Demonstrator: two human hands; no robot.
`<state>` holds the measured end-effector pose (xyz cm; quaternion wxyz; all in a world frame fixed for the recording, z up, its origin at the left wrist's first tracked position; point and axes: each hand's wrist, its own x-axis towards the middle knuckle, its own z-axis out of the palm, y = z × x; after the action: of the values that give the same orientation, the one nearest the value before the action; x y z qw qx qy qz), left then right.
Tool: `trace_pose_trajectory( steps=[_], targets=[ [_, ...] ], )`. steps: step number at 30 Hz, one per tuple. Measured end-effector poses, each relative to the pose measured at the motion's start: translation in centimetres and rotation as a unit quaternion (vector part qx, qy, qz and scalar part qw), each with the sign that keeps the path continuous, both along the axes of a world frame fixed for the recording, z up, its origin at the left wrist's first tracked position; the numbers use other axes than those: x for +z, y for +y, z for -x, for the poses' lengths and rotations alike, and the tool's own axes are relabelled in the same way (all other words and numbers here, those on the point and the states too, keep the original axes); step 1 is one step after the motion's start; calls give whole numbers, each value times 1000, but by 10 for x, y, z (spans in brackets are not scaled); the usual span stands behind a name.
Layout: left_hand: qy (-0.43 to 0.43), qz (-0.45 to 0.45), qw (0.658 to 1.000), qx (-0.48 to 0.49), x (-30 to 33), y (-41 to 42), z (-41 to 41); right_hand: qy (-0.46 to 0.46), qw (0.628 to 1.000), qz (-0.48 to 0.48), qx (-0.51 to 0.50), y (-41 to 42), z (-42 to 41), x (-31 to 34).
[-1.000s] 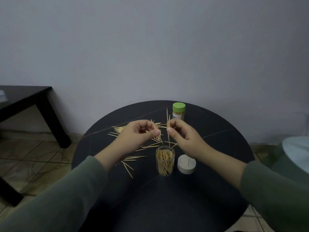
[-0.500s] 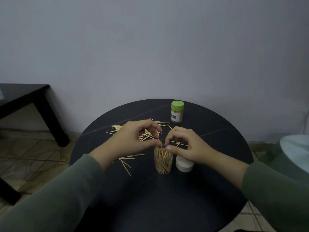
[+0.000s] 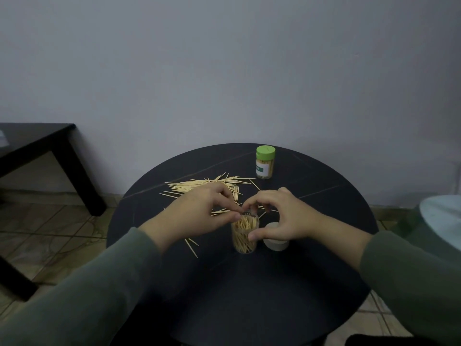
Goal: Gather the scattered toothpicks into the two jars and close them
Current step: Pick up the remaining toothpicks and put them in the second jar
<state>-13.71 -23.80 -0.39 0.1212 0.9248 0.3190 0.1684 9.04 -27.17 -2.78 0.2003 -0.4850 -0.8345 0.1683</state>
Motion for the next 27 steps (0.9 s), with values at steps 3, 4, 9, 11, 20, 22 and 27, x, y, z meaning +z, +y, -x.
trace_pose_trajectory(
  steps=[3, 4, 9, 11, 20, 22, 27],
  targets=[
    [19, -3, 1000, -10, -3, -1, -2, -7, 1000, -8, 14, 1, 3, 1],
    [20, 4, 1000, -13, -2, -1, -2, -5, 1000, -8, 17, 2, 3, 1],
    [-38, 24, 998, 48, 8, 4, 6, 51, 998, -9, -47, 15, 2, 2],
    [-12, 35, 996, 82, 11, 9, 14, -36, 995, -15, -90, 20, -1, 5],
    [255, 173, 927, 212, -8, 27, 44, -247, 953, 55, -168, 42, 4, 1],
    [254, 159, 912, 279, -7, 30, 45, -231, 955, 75, -173, 45, 7, 0],
    [242, 165, 880, 374, -11, 36, 47, -212, 962, 41, -167, 50, 18, -3]
  ],
)
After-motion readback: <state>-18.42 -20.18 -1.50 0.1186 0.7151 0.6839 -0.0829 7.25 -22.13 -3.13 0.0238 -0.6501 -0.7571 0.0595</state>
